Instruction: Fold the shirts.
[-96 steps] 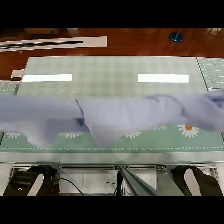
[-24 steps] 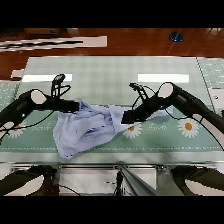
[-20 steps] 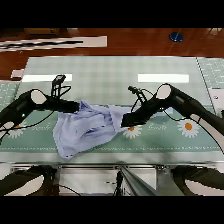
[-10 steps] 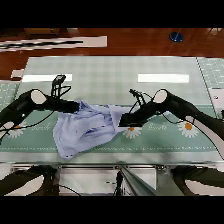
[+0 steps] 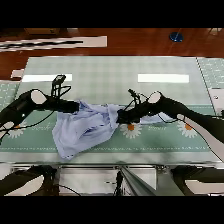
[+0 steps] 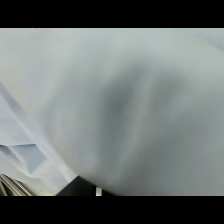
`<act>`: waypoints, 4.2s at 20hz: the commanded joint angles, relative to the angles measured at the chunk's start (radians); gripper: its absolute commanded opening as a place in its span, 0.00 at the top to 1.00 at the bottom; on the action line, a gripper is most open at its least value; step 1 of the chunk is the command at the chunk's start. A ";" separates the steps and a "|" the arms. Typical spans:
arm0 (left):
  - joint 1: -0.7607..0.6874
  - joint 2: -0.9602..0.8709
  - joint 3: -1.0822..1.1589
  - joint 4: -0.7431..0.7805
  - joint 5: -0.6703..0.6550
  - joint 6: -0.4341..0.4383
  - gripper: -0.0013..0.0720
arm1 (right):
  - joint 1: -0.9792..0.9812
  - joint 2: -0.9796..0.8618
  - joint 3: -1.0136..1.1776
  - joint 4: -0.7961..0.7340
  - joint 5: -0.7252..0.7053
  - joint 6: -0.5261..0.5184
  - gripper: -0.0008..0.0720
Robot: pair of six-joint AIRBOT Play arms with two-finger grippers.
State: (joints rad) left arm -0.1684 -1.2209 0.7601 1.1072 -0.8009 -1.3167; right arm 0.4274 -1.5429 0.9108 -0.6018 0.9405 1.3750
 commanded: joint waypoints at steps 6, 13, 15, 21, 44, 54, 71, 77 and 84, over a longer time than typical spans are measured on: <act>0.000 -0.001 0.000 0.000 0.000 0.000 0.95 | -0.039 0.118 0.130 0.028 0.192 -0.038 0.96; 0.000 -0.001 0.000 0.000 -0.001 0.000 0.95 | -0.196 0.265 0.193 0.020 0.216 -0.037 0.96; 0.000 -0.001 0.000 0.000 -0.004 0.000 0.95 | -0.258 0.267 0.192 0.020 0.227 -0.037 0.96; 0.000 0.002 0.001 0.000 -0.004 0.000 0.95 | -0.369 0.267 0.192 0.019 0.328 -0.050 0.96; 0.177 0.528 0.842 0.408 -0.278 -0.004 0.95 | -0.389 0.514 0.589 0.011 0.447 0.015 0.96; 0.176 0.602 0.885 0.320 -0.334 -0.004 0.95 | -0.389 0.514 0.824 0.010 0.450 0.144 0.96; 0.175 0.650 0.515 -0.114 -0.934 -0.275 0.95 | -0.091 0.567 0.433 -0.574 0.737 0.235 0.96; 0.174 0.581 -0.163 -0.115 -0.380 -0.149 0.95 | -0.079 0.265 0.248 -0.664 0.224 0.138 0.96; 0.174 0.479 -0.307 -0.242 0.014 -0.049 0.95 | -0.080 0.127 0.249 -0.664 -0.061 0.122 0.73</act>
State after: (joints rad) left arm 0.0063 -0.7059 0.5018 0.9321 -0.9604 -1.4277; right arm 0.3458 -1.3785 1.1648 -1.2572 1.0107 1.5066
